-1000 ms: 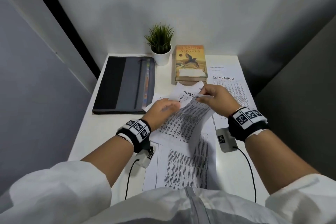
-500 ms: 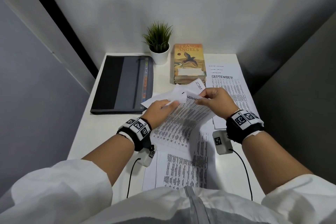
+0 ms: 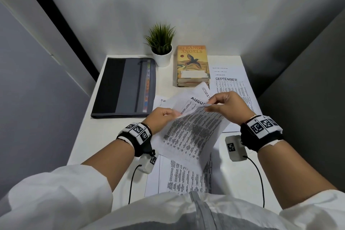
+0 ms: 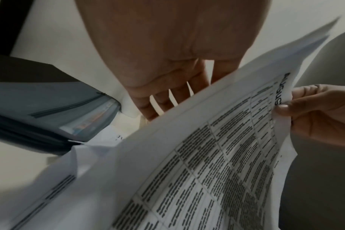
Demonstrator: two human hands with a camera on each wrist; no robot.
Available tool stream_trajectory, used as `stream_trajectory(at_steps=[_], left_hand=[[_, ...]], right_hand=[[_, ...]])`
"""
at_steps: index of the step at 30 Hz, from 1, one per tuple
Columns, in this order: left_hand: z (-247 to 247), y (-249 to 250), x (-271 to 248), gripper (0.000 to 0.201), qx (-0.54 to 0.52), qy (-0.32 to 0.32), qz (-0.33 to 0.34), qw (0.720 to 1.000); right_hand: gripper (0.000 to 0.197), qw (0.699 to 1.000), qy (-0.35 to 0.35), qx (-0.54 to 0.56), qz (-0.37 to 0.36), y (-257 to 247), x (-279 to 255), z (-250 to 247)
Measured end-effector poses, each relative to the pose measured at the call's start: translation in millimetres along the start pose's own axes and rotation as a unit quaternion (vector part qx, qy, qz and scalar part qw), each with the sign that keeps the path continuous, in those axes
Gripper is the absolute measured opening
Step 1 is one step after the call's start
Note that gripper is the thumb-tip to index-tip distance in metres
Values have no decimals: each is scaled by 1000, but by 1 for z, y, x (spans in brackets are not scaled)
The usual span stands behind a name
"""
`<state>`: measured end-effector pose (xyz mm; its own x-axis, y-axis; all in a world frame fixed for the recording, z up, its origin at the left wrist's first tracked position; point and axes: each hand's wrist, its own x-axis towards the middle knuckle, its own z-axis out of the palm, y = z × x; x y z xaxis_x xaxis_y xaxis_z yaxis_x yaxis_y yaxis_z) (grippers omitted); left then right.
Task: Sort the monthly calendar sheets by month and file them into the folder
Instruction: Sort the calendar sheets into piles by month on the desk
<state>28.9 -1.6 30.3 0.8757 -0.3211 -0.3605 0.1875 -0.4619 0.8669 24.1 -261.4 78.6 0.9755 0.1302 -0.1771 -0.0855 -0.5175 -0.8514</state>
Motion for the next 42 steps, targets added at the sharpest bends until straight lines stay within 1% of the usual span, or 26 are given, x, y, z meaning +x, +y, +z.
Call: stream_trajectory(at_steps=[2, 4, 7, 11, 13, 14, 16, 18, 20, 22, 24, 26, 28, 29, 31, 33, 34, 37, 38, 39, 41, 42], left_hand=[[0, 5, 0, 15, -9, 9, 50, 999], [-2, 16, -2, 13, -29, 30, 72, 997], [-7, 36, -5, 14, -28, 49, 103, 993], [-14, 70, -13, 22, -45, 93, 151, 983], [-17, 85, -17, 26, -66, 121, 193, 971], [-19, 91, -19, 31, -83, 129, 211, 965], [-22, 99, -22, 41, -120, 121, 224, 960], [-25, 104, -25, 41, -141, 82, 210, 964], [-24, 103, -25, 26, -125, 21, 197, 972], [-18, 96, -23, 12, -100, -4, 184, 978], [-9, 82, -20, 10, -134, -2, 135, 982], [1, 65, -17, 17, -144, 0, 80, 986], [10, 42, -10, 21, -86, -1, 43, 995], [14, 27, -7, 18, -56, 3, 25, 998], [21, -3, 0, 5, -28, 18, -31, 999], [26, -30, 2, 29, -25, 24, -84, 996], [28, -40, 2, 36, -21, 21, -103, 994], [32, -57, 0, 29, 16, 31, -137, 990], [32, -58, -1, 34, 21, 31, -148, 988], [33, -59, -1, 45, 14, 28, -154, 988], [37, -57, -5, 68, 12, 27, -137, 990], [39, -56, -5, 70, 24, 29, -120, 992]], right_hand=[[10, 1000, 6, -1, -8, -4, -5, -4], [10, 1000, 15, -10, -13, -8, -9, -9], [9, 999, 36, -16, -20, -18, -15, -20], [10, 998, 49, -23, -34, -37, -24, -38], [9, 996, 66, -36, -42, -51, -29, -49], [9, 995, 78, -40, -47, -58, -31, -55], [11, 992, 98, -48, -56, -75, -38, -67], [13, 992, 99, -60, -54, -92, -46, -80], [13, 994, 67, -77, -40, -104, -49, -93], [16, 993, 28, -108, -25, -109, -44, -100], [14, 992, 13, -122, -7, -104, -32, -97], [10, 989, -4, -148, 16, -90, -14, -85], [14, 979, -31, -195, 49, -69, 3, -64], [19, 974, -44, -215, 61, -56, 10, -52], [26, 967, -64, -239, 65, -28, 21, -25], [23, 964, -78, -250, 57, -3, 26, 0], [23, 963, -83, -250, 56, 7, 28, 11], [36, 966, -74, -237, 76, 30, 29, 35], [38, 967, -66, -232, 82, 34, 30, 40], [35, 969, -61, -226, 83, 38, 32, 46], [24, 974, -51, -210, 72, 37, 32, 55], [21, 978, -46, -191, 69, 36, 33, 59]])
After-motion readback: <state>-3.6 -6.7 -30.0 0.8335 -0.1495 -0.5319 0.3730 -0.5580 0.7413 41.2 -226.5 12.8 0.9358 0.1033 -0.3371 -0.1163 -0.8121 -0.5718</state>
